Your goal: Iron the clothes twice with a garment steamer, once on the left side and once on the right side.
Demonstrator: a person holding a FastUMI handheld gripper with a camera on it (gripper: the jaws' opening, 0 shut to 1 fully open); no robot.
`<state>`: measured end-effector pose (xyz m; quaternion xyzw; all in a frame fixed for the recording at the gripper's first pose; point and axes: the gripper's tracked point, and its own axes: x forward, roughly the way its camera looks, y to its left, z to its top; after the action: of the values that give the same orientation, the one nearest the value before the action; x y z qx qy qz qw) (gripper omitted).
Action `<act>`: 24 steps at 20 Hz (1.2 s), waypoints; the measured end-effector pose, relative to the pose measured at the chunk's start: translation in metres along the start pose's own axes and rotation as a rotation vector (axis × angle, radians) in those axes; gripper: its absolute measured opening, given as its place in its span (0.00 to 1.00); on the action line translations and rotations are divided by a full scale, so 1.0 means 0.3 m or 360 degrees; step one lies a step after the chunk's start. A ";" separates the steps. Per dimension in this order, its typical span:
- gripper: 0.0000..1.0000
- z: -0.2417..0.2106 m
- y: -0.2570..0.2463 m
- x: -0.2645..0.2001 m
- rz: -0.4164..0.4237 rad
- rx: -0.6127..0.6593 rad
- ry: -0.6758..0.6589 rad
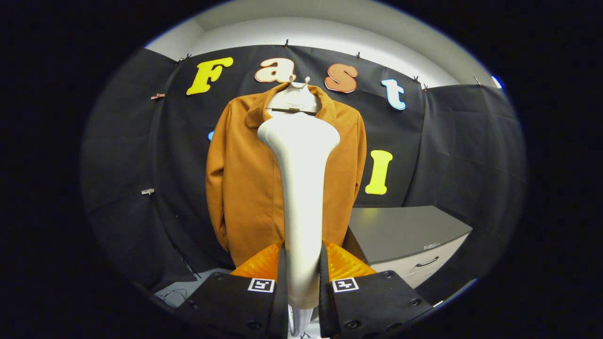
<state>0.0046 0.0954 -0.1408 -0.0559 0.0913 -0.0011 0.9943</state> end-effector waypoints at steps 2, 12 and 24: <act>0.29 0.031 -0.003 -0.018 -0.0003 0.0012 -0.0023; 0.29 0.119 0.003 -0.153 -0.0005 0.0080 -0.0116; 0.29 0.126 0.008 -0.191 0.0002 0.0102 -0.0119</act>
<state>-0.0450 0.1027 -0.0937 -0.0240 0.0541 -0.0013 0.9982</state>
